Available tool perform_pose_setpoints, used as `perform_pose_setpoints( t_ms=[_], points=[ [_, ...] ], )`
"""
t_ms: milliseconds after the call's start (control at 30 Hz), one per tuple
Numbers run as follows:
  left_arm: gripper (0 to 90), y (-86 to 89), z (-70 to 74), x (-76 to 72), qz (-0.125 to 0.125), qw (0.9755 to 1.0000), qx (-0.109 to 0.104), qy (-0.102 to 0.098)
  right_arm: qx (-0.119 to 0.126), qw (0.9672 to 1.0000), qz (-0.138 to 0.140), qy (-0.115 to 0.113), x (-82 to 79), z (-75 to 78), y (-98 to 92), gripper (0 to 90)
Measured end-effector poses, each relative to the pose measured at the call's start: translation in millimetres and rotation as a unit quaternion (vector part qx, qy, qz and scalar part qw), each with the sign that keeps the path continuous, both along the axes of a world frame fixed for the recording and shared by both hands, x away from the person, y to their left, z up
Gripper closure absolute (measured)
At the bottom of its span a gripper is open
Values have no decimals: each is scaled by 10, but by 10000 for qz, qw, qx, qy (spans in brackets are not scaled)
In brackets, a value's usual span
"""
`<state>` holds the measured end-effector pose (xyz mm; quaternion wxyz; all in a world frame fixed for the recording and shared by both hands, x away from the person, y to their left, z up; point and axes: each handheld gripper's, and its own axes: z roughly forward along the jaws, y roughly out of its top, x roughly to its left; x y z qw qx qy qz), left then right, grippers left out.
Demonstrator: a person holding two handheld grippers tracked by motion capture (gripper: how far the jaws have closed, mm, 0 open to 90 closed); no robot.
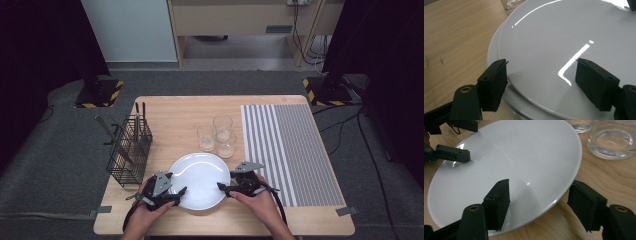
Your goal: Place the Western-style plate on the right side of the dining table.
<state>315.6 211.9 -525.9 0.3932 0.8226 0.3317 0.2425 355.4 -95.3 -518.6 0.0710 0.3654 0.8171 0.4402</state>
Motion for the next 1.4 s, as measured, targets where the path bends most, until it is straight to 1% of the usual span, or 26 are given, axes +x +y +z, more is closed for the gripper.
perform_pose_setpoints(
  t_ms=[100,233,333,367,400,433,467,533,567,600,633,667,733,800,833,867,933,967,1000,1100,1200,1300,1333,1400],
  points=[
    [250,-4,-2,-2,3,10000,-4,-3,4,10000,-9,-11,1,0,1,341],
    [250,-9,-2,-5,7,10000,-14,4,32,10000,-39,-39,-3,13,-1,368],
    [250,-9,-4,-3,7,10000,-37,18,76,9999,-58,-69,-6,34,-10,377],
    [261,-12,-4,-4,-8,10000,-41,6,127,9998,-79,-111,-9,56,-9,389],
    [261,-23,-6,-11,-101,9999,-105,11,127,9998,-79,-111,-9,56,-9,389],
    [313,-46,-13,-19,-227,9994,-242,78,174,9997,-98,-162,-10,66,-8,396],
    [313,-86,-16,-33,-245,9992,-305,85,172,9997,-87,-167,-8,77,-9,396],
    [309,-164,-1,-53,-258,9995,-175,32,97,9998,-108,-143,-5,49,-9,405],
    [300,-164,-1,-53,-258,9995,-175,32,97,9998,-108,-143,-5,49,-9,405],
    [300,-201,-5,-61,-303,9993,-202,41,99,9998,-109,-136,0,40,-11,409],
    [296,-228,-9,-68,-341,9992,-218,33,44,9999,-143,-84,7,5,-17,429],
    [296,-244,-7,-73,-362,9992,-178,7,35,9998,-140,-97,11,-3,-20,434],
    [296,-244,-10,-72,-368,9991,-193,9,22,9998,-164,-115,13,-10,-16,449],
    [296,-233,-20,-65,-347,9990,-288,54,43,9998,-178,-110,11,-10,-14,455],
    [295,-233,-20,-65,-347,9990,-288,54,44,9998,-177,-119,13,-13,-14,457],
    [294,-217,-25,-56,-348,9988,-336,105,51,9998,-178,-114,17,-18,-16,461],
    [292,-210,-28,-52,-349,9987,-352,115,83,9997,-198,-75,17,-27,-22,473],
    [293,-210,-28,-52,-349,9987,-352,115,83,9997,-198,-75,17,-27,-22,473],
    [292,-209,-29,-52,-341,9988,-344,109,114,9997,-215,-47,21,-25,-33,493],
    [289,-207,-31,-50,-338,9988,-350,107,115,9996,-229,-69,31,-24,-51,512],
    [284,-209,-31,-51,-339,9989,-329,80,152,9995,-274,49,33,-35,-51,512],
    [280,-203,-30,-49,-334,9988,-339,98,159,9995,-274,75,39,-41,-52,512],
    [275,-191,-28,-51,-355,9989,-285,60,167,9994,-276,101,40,-43,-53,512],
    [269,-173,-27,-55,-359,9990,-264,36,174,9994,-283,94,42,-45,-50,512]
  ],
)
